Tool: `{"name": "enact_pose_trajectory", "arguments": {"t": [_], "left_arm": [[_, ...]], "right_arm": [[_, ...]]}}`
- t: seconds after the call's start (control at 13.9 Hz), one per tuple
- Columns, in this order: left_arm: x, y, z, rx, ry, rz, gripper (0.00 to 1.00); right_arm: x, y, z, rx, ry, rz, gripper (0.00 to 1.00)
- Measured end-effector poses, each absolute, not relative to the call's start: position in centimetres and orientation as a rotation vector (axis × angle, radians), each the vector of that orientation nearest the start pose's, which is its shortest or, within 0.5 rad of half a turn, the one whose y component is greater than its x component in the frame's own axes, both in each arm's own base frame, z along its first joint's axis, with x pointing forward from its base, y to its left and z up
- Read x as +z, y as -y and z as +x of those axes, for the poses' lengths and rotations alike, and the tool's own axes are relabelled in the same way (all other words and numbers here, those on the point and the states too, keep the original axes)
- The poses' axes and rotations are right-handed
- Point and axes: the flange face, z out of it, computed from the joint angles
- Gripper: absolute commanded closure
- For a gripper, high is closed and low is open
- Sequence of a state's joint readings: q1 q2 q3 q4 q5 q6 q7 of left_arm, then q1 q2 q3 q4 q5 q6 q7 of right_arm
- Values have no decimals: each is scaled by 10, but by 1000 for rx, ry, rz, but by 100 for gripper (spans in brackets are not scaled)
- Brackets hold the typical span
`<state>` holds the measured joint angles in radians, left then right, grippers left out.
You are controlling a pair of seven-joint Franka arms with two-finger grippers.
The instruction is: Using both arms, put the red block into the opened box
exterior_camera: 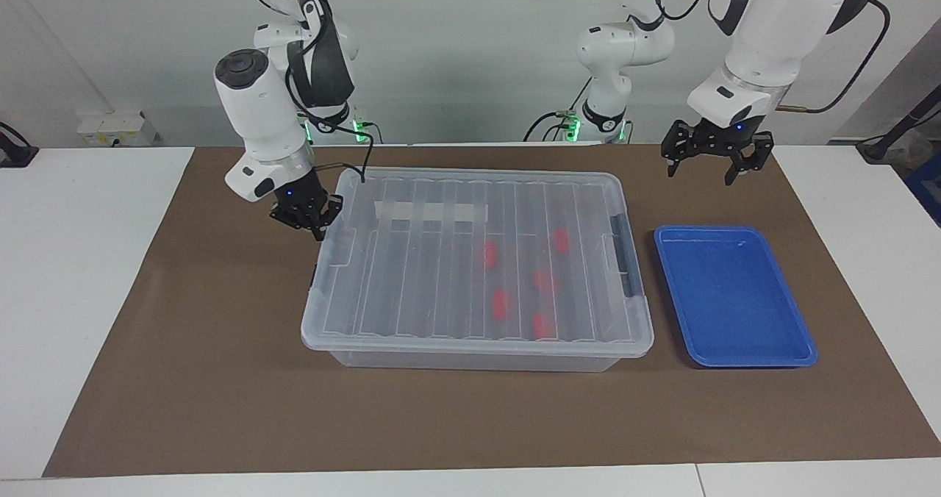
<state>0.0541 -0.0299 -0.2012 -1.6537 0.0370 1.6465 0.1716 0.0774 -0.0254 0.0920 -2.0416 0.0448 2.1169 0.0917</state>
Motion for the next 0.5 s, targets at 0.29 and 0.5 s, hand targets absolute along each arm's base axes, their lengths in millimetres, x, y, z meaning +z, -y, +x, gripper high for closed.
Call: {"name": "enact_pose_trajectory", "arguments": {"t": [0.29, 0.5], "left_arm": [[608, 35, 550, -33, -390, -3076, 0], [608, 38, 550, -34, -398, -3075, 0]], "right_arm": [[466, -93, 548, -159, 77, -3084, 100], [493, -88, 549, -235, 46, -3071, 17]]}}
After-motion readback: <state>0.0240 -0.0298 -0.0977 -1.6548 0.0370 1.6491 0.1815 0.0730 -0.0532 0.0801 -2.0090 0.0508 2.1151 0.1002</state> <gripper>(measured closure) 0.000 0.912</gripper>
